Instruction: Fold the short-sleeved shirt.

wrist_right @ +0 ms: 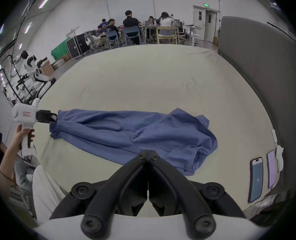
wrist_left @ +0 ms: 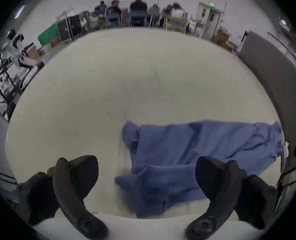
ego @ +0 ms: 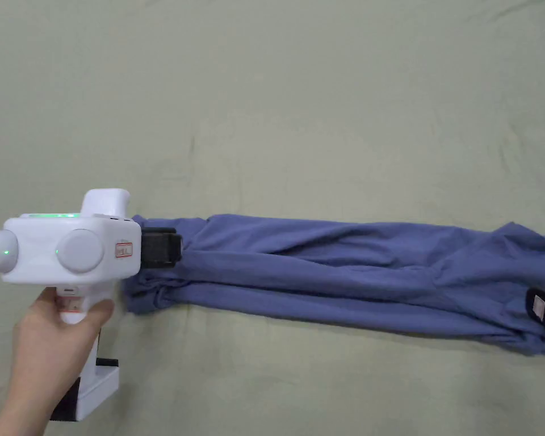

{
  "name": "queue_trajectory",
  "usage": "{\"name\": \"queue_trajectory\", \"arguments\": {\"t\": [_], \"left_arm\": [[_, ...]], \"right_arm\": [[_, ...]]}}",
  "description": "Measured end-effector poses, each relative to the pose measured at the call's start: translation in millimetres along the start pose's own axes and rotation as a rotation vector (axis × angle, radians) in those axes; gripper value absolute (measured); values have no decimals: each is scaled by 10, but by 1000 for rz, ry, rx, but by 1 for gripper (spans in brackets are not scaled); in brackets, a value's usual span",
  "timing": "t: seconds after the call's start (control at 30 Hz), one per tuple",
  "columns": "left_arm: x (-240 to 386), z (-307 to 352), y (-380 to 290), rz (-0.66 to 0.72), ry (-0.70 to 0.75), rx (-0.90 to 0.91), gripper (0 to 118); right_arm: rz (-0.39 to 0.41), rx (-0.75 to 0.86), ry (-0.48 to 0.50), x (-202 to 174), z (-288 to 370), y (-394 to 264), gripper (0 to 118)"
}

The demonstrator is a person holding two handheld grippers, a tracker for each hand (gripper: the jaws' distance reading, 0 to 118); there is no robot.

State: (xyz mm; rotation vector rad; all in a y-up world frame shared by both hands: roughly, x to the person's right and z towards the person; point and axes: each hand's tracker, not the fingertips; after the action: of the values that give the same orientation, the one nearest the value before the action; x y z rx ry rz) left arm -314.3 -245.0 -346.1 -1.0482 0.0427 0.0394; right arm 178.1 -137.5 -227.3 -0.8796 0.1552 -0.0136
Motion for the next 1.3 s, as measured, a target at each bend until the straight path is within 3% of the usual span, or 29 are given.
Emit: {"name": "queue_trajectory", "arguments": {"t": [0.07,0.1,0.13,0.17,0.23,0.27,0.3,0.33,0.4,0.6,0.73,0.83,0.97,1.2,1.3], "left_arm": [[114,-193,-69,-8,-64,-48,117],[153,-245,-86,-5,-85,-93,99],[219,-248,-135,-14,-114,-67,97],[202,-203,-130,-58,-52,-9,93],[180,-65,-176,-56,-81,25,52],[141,-5,-204,-40,-67,44,8],[55,35,-178,23,-219,49,5],[57,68,-199,66,-194,51,5],[108,82,-213,-42,-112,41,5],[-334,342,-77,3,4,50,5],[-263,687,39,-225,404,66,5],[-102,975,122,-123,246,110,5],[611,1058,129,-164,96,134,5],[1965,489,12,-245,-289,8,5],[2218,161,-90,-256,-302,-63,5]], "right_arm": [[7,-31,10,-43,-80,-14,2],[10,-43,12,-64,-114,-17,2],[15,-57,12,-83,-160,-41,2],[24,-71,8,-109,-190,-46,2],[36,-83,-4,-157,-228,-52,2],[39,-89,0,-166,-253,-71,2],[43,-95,7,-179,-271,-73,2],[46,-101,12,-195,-283,-71,2],[51,-108,13,-211,-291,-80,2],[43,-93,19,-172,-278,-55,2],[32,-73,11,-112,-281,-6,2],[45,-60,-9,-83,-284,23,2],[24,-38,9,-6,-241,38,2],[-23,-21,4,212,-137,-49,2],[-45,-34,-6,315,-125,-105,2]]}}
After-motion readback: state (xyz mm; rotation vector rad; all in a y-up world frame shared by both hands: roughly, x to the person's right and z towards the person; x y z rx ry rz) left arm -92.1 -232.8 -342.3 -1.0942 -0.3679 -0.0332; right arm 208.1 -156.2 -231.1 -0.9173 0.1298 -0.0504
